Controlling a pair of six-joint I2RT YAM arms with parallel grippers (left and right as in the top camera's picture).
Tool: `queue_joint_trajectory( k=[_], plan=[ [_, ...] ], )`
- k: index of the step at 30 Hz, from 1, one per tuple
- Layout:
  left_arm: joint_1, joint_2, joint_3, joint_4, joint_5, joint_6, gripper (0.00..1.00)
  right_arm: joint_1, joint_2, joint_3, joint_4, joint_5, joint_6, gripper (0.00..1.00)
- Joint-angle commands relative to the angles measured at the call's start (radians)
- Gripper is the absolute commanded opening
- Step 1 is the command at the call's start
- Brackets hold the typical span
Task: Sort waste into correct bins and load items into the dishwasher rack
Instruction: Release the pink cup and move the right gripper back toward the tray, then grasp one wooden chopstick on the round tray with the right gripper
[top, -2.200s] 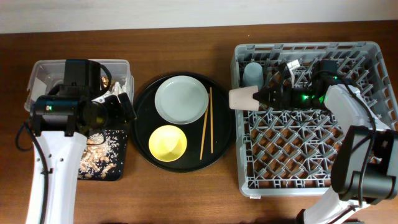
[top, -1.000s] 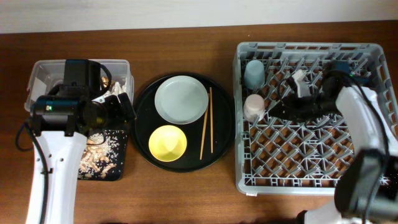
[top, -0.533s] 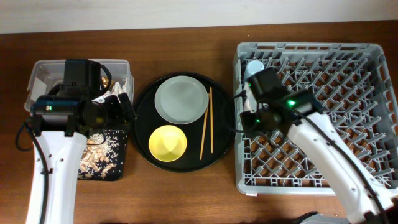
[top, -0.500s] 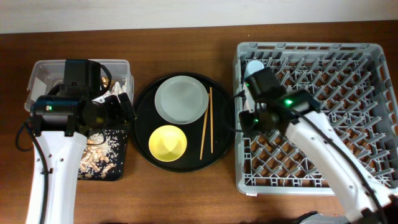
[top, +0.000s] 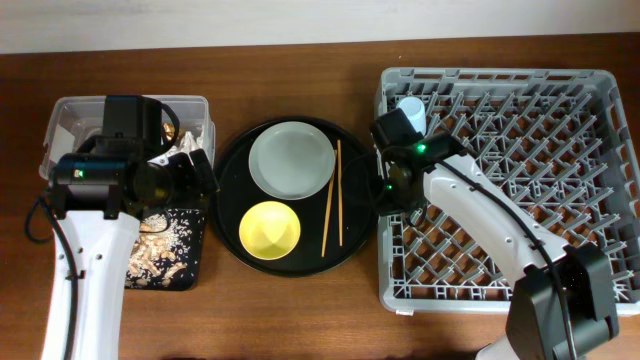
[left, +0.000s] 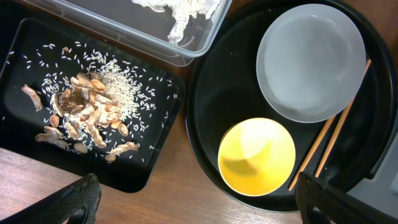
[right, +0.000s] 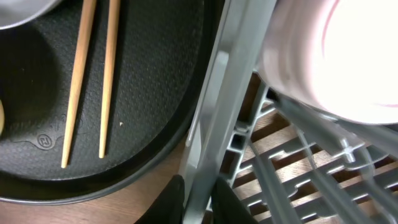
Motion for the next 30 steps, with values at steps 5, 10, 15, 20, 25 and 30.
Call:
queue_joint_trajectory(
  k=[5,10,15,20,25,30],
  plan=[
    [0.005,0.000,0.008,0.002,0.000,0.002,0.99,0.007,0.010,-0.042,-0.012,-0.003,-0.003,0.04],
    [0.005,0.000,0.008,0.002,0.000,0.002,0.99,0.007,0.010,-0.042,-0.017,-0.003,-0.004,0.13],
    [0.005,0.000,0.008,0.002,0.000,0.001,0.99,0.006,-0.021,0.152,-0.137,-0.013,-0.008,0.27],
    [0.005,0.000,0.008,0.002,0.000,0.002,0.99,0.006,-0.033,0.362,-0.268,-0.316,0.034,0.98],
    [0.005,0.000,0.008,0.002,0.000,0.002,0.99,0.049,-0.026,0.321,-0.210,-0.420,0.064,0.40],
    [0.005,0.000,0.008,0.002,0.000,0.002,0.99,0.201,-0.008,0.311,-0.155,-0.023,0.267,0.29]
  ],
)
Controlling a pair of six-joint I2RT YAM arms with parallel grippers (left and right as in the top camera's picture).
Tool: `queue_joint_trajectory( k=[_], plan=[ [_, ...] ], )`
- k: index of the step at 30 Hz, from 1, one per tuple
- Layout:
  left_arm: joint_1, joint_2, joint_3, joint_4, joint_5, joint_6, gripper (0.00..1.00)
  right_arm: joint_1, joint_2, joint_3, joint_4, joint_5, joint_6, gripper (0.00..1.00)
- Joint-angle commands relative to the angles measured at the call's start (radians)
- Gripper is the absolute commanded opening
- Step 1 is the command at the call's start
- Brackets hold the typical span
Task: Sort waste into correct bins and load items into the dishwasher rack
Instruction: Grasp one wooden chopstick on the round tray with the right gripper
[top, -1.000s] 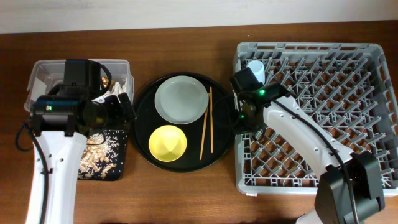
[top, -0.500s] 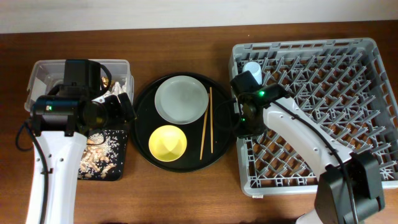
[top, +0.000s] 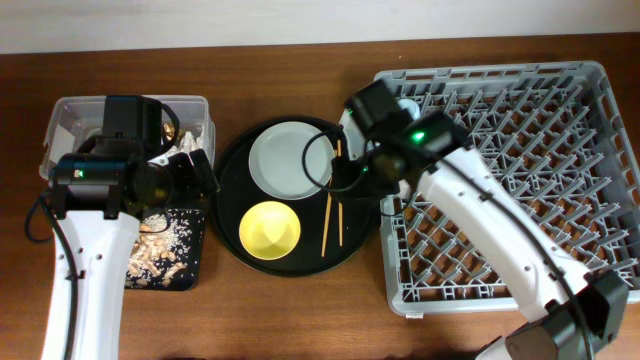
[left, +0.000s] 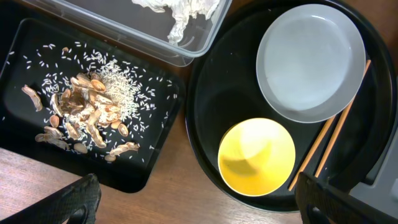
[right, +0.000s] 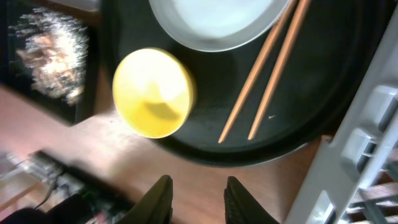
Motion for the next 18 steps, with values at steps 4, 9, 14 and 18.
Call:
queue_joint_trajectory(
  k=[4,9,14,18],
  plan=[
    [0.005,0.000,0.008,0.002,0.000,0.002,0.99,0.156,0.045,-0.017,0.021,0.375,0.130,0.29],
    [0.005,0.000,0.008,0.002,0.000,0.002,0.99,0.160,0.153,-0.019,0.013,0.374,0.130,0.30],
    [0.005,0.000,0.008,0.002,0.000,0.002,0.99,0.158,0.233,-0.064,0.048,0.379,0.130,0.29],
    [0.005,0.000,0.008,0.002,0.000,0.002,0.99,0.133,0.233,-0.159,0.156,0.366,0.130,0.28]
  ],
)
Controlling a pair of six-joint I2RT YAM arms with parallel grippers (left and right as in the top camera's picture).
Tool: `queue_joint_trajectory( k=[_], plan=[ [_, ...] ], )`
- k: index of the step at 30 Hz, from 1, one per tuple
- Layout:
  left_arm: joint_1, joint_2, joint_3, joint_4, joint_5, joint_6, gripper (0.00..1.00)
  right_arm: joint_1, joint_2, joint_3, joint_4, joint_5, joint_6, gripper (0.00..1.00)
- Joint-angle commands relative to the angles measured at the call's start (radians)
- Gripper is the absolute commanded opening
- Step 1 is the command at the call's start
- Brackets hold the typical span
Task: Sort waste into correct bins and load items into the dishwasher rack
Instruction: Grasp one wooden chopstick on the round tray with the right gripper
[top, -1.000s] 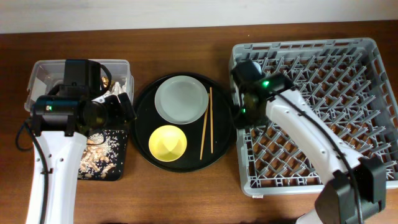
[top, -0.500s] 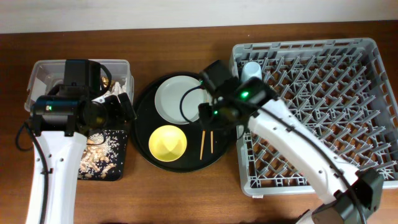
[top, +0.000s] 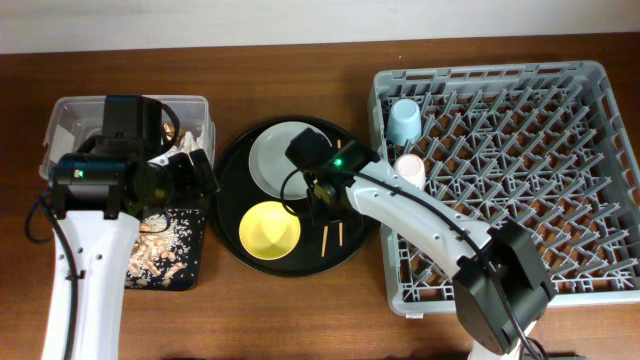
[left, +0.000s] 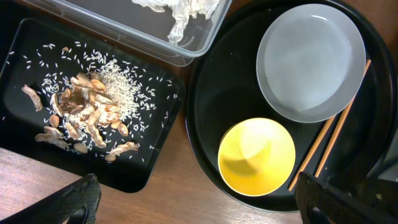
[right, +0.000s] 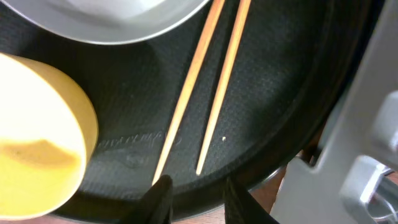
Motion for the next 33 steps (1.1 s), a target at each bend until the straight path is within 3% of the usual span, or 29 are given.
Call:
queue_joint_trajectory(
  k=[1,6,11,15,33],
  plan=[
    [0.005,0.000,0.008,0.002,0.000,0.001,0.99,-0.028,0.010,-0.077,0.067,0.014,0.013,0.27],
    [0.005,0.000,0.008,0.002,0.000,0.001,0.99,-0.055,0.010,-0.206,0.283,0.018,0.012,0.17],
    [0.005,0.000,0.008,0.002,0.000,0.002,0.99,-0.059,0.010,-0.286,0.462,0.029,0.012,0.17],
    [0.005,0.000,0.008,0.002,0.000,0.002,0.99,-0.059,0.010,-0.289,0.470,0.126,0.012,0.17],
    [0.005,0.000,0.008,0.002,0.000,0.002,0.99,-0.059,0.010,-0.341,0.541,0.122,0.061,0.19]
  ],
)
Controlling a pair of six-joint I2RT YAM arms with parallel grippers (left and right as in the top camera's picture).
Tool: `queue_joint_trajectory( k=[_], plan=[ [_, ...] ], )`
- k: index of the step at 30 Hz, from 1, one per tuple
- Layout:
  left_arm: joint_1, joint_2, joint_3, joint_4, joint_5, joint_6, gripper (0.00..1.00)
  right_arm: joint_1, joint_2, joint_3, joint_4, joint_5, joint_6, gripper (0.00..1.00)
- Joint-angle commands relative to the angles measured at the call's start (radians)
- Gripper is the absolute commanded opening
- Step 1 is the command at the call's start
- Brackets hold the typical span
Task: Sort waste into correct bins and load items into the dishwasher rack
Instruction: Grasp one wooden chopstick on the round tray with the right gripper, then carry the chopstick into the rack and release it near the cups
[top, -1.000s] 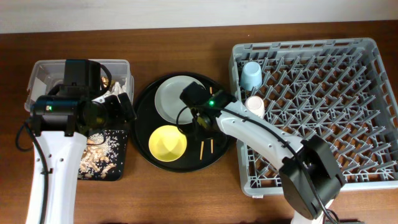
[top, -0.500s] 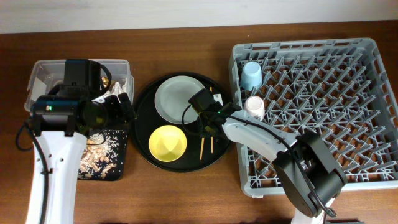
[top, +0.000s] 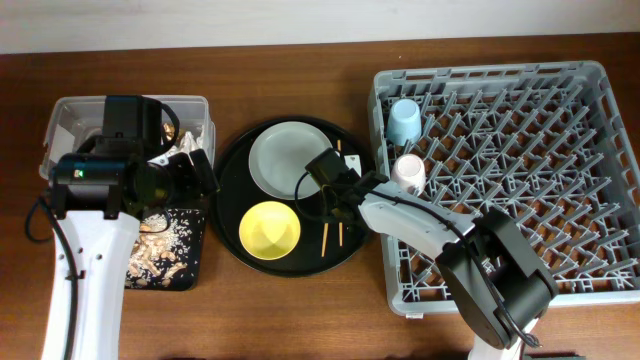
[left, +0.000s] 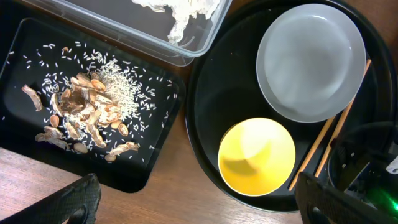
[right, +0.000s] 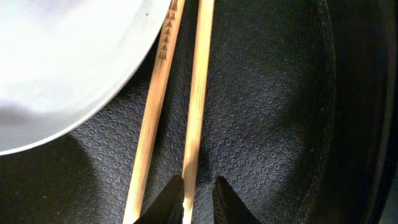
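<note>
Two wooden chopsticks (top: 333, 212) lie on the round black tray (top: 232, 170), beside a grey plate (top: 290, 160) and a yellow bowl (top: 270, 228). My right gripper (right: 199, 200) is low over the tray. Its fingers stand narrowly apart at the right chopstick (right: 198, 93), which runs along the inner edge of the left finger. The other chopstick (right: 155, 106) lies outside the jaws, against the plate (right: 62, 56). My left gripper (left: 199, 205) hangs wide open above the table edge of the tray, holding nothing. The grey dishwasher rack (top: 520, 180) holds a blue cup (top: 404, 122) and a pale pink cup (top: 409, 172).
A clear bin (top: 70, 115) with crumpled tissue sits at the far left. In front of it a black rectangular tray (top: 190, 262) carries rice and food scraps. The rack's near-left wall stands close to the round tray's right rim.
My right gripper has dropped lower onto the chopsticks and its fingers have narrowed around the right one. The left arm, plate and bowl have not moved.
My right gripper was at the rack's left edge beside the pale pink cup. Then it was high over the round tray with its fingers apart, the cup left in the rack. Then it hung above the chopsticks, and now it sits at one of them.
</note>
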Motion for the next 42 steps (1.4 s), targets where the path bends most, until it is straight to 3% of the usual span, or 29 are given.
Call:
queue_joint_trajectory(
  k=[1,22,25,29,33,39,42],
  plan=[
    [0.005,0.000,0.008,0.002,0.000,0.002,0.99,-0.006,0.003,-0.009,0.004,0.019,0.010,0.19],
    [0.005,0.000,0.008,0.002,0.000,0.002,0.99,-0.006,0.066,-0.009,0.032,0.019,0.009,0.18],
    [0.005,0.000,0.008,0.002,0.000,0.002,0.99,-0.006,0.064,-0.008,0.033,0.019,0.009,0.04],
    [0.005,0.000,0.008,0.003,0.000,0.002,0.99,-0.008,0.002,0.047,0.019,0.023,0.005,0.04],
    [0.005,0.000,0.008,0.002,0.000,0.002,0.99,-0.048,-0.140,0.135,-0.101,0.050,0.002,0.04],
    [0.005,0.000,0.008,0.002,0.000,0.002,0.99,-0.217,-0.399,0.164,-0.284,0.049,-0.293,0.04],
    [0.005,0.000,0.008,0.002,0.000,0.002,0.99,-0.349,-0.418,0.163,-0.359,0.050,-0.392,0.04]
  ],
)
